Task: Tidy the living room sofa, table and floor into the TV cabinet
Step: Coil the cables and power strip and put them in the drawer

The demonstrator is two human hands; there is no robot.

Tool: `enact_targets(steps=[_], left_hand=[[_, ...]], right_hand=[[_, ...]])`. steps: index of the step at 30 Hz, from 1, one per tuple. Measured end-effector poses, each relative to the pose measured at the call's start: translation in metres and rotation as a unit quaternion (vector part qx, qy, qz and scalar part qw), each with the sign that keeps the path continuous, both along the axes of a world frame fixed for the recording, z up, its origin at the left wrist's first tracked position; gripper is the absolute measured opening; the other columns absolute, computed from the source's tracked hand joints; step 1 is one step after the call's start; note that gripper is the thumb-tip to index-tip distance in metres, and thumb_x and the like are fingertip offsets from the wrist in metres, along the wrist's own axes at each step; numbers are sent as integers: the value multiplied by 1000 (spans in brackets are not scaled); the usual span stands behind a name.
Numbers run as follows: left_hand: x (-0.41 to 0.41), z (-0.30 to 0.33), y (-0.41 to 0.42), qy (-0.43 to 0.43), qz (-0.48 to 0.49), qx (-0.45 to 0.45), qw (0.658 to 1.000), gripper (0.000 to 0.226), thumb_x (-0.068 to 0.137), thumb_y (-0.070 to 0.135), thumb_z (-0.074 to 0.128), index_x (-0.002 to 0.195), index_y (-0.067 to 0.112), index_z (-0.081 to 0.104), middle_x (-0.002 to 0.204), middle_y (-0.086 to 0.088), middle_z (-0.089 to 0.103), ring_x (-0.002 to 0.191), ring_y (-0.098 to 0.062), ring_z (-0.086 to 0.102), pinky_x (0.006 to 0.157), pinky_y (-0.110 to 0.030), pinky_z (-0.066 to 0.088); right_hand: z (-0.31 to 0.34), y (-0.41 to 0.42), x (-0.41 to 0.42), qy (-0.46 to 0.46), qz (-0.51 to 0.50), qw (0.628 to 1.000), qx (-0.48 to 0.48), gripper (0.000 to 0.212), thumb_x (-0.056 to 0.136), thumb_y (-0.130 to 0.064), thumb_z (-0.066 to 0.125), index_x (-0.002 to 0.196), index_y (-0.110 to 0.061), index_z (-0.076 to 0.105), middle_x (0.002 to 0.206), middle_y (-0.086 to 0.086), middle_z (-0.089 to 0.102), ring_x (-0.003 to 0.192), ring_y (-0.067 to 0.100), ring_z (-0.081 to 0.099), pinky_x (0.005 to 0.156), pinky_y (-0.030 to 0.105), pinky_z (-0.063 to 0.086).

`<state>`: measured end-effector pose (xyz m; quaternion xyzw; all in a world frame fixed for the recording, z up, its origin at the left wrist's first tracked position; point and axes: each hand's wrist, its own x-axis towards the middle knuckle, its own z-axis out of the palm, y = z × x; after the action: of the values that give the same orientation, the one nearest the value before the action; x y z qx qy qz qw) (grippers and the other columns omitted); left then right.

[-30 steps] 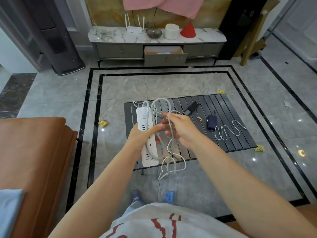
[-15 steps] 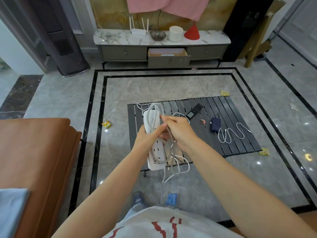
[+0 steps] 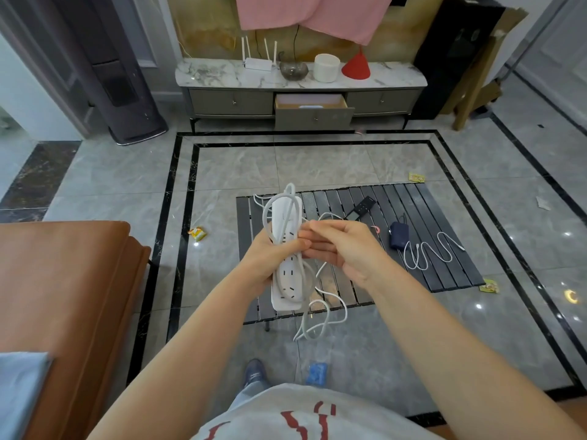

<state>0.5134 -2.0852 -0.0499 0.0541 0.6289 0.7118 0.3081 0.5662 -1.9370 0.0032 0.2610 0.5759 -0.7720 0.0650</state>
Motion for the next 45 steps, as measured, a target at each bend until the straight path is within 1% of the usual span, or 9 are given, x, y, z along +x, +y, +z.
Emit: enact_targets(steps=[6, 10, 15, 18, 21, 27, 38, 42, 45], left_hand=[[-6, 12, 23, 53, 22, -65, 996, 44, 73, 10, 82, 112, 10, 63, 94, -2, 76, 87, -20, 73, 80, -39, 60], [-14, 11, 23, -3, 106, -14, 994, 44, 82, -1, 70, 124, -1, 56, 99, -11, 76, 79, -27, 72, 69, -42, 61], [-18, 24, 16, -77, 144, 81, 983, 15, 89, -3, 59, 101, 2, 65, 96, -10, 76, 76, -24, 70, 69, -40, 60], [-20, 24, 10, -117, 128, 94, 980, 15, 89, 0, 58, 100, 4, 67, 96, -9, 76, 77, -22, 70, 66, -37, 60], [-23, 22, 3, -157, 62, 45, 985, 17, 90, 6, 57, 97, 7, 73, 97, -9, 74, 76, -18, 69, 62, -30, 59], [-17, 16, 4, -238, -51, -64, 968, 18, 88, 5, 62, 104, 1, 68, 103, -16, 75, 80, -24, 72, 60, -34, 60], [-19, 9, 11, -123, -79, -115, 982, 29, 83, 7, 71, 111, 11, 66, 95, -19, 72, 81, -31, 70, 63, -37, 58], [-17, 6, 9, -141, -71, -105, 982, 33, 83, 24, 78, 112, 11, 68, 91, -15, 74, 73, -26, 71, 64, -37, 59], [-15, 3, 6, -163, -84, -80, 980, 53, 72, 43, 84, 115, 15, 71, 105, -16, 74, 92, -31, 71, 83, -47, 59]], right_hand=[[-28, -11, 15, 28, -264, 963, 54, 12, 96, -5, 57, 93, 3, 66, 78, 16, 71, 68, 27, 73, 59, 30, 59], [-61, 7, 29, -132, -182, 949, 220, 21, 94, -13, 57, 108, 0, 66, 79, 5, 60, 77, 23, 58, 76, 35, 48], [-87, 19, 52, -383, -47, 918, -94, 57, 94, -30, 65, 141, -11, 38, 143, 24, 42, 129, 46, 46, 103, 56, 43], [-104, 22, 55, -312, -135, 905, -257, 46, 98, -19, 60, 137, 1, 45, 118, 31, 63, 100, 43, 68, 84, 52, 58], [-97, 23, 47, -269, -134, 929, -217, 29, 102, -12, 50, 125, 3, 60, 91, 13, 75, 82, 22, 69, 71, 34, 58], [-70, 20, 25, -165, -70, 967, -183, 21, 94, -6, 61, 112, -14, 70, 99, 1, 72, 83, 14, 62, 71, 22, 48], [-41, 8, 10, -39, -8, 999, -37, 20, 92, 0, 62, 109, -7, 71, 86, 6, 72, 71, 12, 66, 75, 28, 57], [-30, 9, 2, -7, -30, 999, -16, 22, 90, 0, 66, 110, -5, 71, 82, 6, 71, 68, 11, 65, 68, 24, 60], [-24, 10, -2, 8, -21, 999, 27, 19, 87, 3, 68, 105, -2, 71, 89, 13, 69, 70, 17, 67, 62, 24, 60]])
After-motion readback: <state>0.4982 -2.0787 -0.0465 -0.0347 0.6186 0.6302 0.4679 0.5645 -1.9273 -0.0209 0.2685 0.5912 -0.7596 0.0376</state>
